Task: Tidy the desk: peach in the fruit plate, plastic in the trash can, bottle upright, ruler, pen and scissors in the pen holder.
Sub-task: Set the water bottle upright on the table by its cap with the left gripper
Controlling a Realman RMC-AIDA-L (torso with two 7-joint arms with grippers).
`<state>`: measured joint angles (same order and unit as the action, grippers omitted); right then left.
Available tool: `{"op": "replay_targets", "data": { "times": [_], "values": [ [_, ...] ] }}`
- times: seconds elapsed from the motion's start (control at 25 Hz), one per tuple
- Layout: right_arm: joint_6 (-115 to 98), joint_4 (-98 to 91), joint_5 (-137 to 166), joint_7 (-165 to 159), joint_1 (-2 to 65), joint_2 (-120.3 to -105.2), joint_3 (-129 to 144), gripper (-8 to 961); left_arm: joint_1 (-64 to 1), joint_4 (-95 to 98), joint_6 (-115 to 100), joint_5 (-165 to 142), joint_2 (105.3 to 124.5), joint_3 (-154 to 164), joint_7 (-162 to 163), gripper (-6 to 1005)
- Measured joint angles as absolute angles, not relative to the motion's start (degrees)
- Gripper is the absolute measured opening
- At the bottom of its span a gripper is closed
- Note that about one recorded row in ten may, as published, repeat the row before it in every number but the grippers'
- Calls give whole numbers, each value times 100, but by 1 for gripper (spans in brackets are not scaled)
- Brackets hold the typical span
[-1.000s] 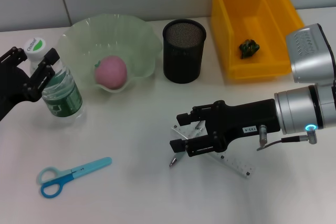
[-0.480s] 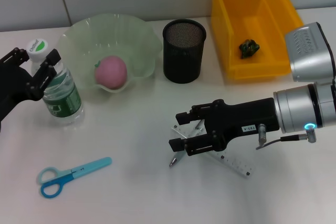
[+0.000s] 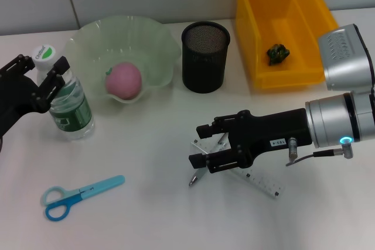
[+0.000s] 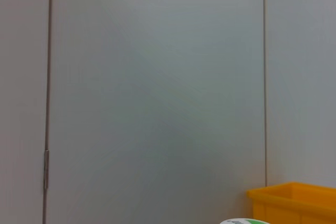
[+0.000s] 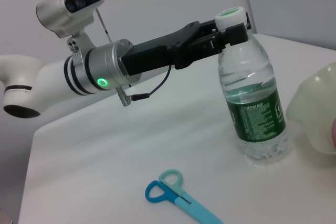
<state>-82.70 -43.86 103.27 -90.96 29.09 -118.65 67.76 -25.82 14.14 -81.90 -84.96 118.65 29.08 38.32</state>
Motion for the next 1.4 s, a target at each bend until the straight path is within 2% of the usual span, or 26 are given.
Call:
{"op": "replay_targets", "data": {
  "times": [1.4],
  "values": [
    [-8270, -4386, 10327, -9096, 2909, -11866, 6776, 742, -2610, 1353, -8167, -8480, 11865, 2909, 3889, 440]
  ]
}}
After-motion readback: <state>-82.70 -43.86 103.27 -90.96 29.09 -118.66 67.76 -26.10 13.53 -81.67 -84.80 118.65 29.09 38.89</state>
